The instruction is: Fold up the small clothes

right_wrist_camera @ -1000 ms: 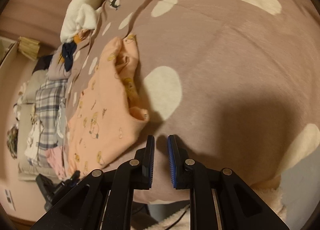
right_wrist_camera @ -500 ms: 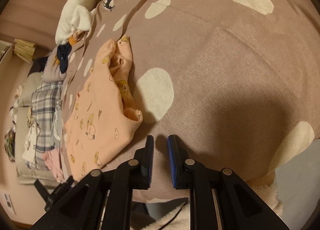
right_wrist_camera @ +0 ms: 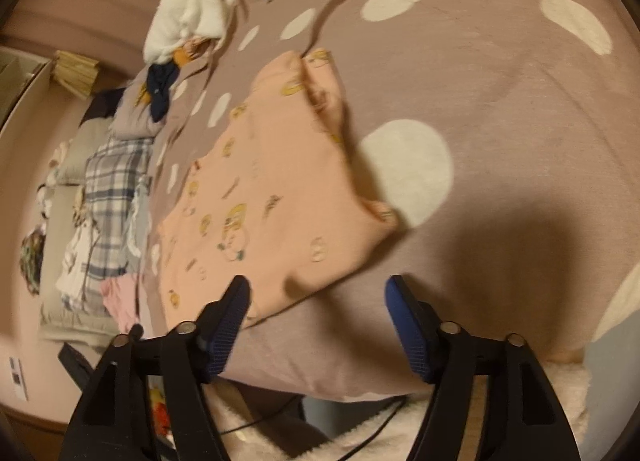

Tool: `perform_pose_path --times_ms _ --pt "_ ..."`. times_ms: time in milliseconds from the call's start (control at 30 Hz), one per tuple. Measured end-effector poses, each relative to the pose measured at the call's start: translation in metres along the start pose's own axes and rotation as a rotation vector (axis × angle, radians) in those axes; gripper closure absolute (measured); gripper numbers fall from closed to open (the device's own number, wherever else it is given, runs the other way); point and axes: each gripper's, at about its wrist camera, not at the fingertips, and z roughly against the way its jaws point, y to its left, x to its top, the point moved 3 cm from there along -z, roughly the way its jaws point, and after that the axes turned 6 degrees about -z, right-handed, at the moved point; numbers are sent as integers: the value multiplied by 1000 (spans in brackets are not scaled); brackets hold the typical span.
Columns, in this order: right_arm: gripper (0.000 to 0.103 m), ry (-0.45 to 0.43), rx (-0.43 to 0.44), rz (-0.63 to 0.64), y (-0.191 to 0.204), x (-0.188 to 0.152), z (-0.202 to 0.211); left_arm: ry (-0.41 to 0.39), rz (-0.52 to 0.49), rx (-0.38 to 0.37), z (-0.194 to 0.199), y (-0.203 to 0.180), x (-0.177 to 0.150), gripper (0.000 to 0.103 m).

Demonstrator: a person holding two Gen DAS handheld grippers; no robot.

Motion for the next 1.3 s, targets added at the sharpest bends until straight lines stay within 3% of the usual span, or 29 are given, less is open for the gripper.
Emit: perform_pose_path --times_ms 133,433,667,967,1133,1300 --pt "23 5 8 7 6 0 -5 -59 13 -72 6 -19 7 8" --pt "19 25 44 -22 7 -3 -9 -134 -36 -114 22 -48 9 1" --pt "16 73 97 -38 11 -13 -23 -137 -34 -194 31 -61 -2 1" --pt "9 51 147 -56 7 -12 -27 -151 -45 -194 35 -65 -8 1" --pt "9 -60 174 -71 7 -5 -24 -152 -14 -231 35 -65 -8 1" --pt "9 -174 236 -112 3 7 -23 -165 -23 -203 36 -67 -8 1"
